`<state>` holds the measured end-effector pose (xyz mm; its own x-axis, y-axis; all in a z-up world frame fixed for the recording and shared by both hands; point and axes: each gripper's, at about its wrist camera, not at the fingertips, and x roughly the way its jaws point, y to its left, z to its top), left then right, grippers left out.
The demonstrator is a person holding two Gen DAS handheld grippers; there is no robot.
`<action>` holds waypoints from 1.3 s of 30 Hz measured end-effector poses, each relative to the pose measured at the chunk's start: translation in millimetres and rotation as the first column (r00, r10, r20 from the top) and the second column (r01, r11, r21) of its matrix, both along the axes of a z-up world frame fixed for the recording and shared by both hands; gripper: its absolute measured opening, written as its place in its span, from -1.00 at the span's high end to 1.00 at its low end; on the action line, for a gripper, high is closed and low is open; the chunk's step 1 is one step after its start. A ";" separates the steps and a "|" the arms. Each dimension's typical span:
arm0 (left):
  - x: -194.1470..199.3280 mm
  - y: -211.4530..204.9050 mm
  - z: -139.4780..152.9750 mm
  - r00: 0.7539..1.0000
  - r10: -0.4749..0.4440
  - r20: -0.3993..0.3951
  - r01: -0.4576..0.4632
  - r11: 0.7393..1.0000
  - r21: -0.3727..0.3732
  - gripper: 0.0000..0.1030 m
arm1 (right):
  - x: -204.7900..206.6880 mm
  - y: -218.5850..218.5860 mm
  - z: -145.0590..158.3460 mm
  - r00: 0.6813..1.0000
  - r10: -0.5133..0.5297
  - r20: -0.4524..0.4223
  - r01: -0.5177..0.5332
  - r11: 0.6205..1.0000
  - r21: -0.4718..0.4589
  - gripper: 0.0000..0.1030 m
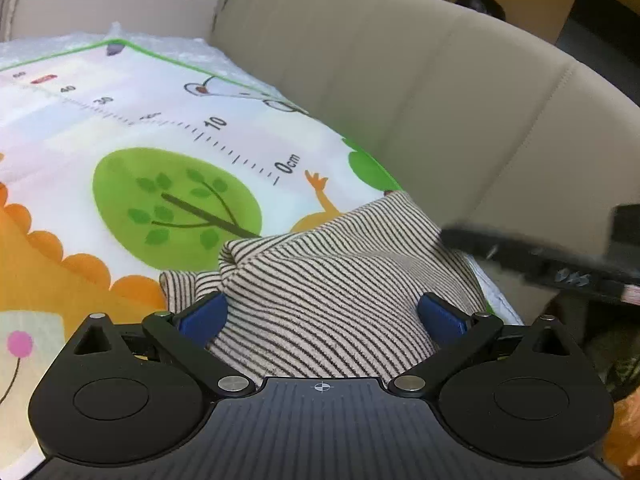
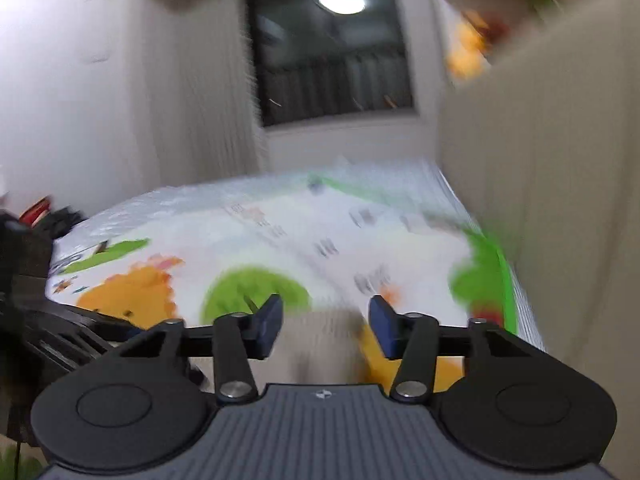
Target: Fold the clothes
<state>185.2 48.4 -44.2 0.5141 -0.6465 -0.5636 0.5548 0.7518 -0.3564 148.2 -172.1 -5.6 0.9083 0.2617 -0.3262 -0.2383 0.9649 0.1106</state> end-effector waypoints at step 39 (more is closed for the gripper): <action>-25.1 4.4 18.1 0.995 0.050 0.086 -0.057 0.996 0.074 -1.00 | -47.7 -57.7 -49.3 0.931 -0.006 -0.365 0.185 0.870 0.457 -0.56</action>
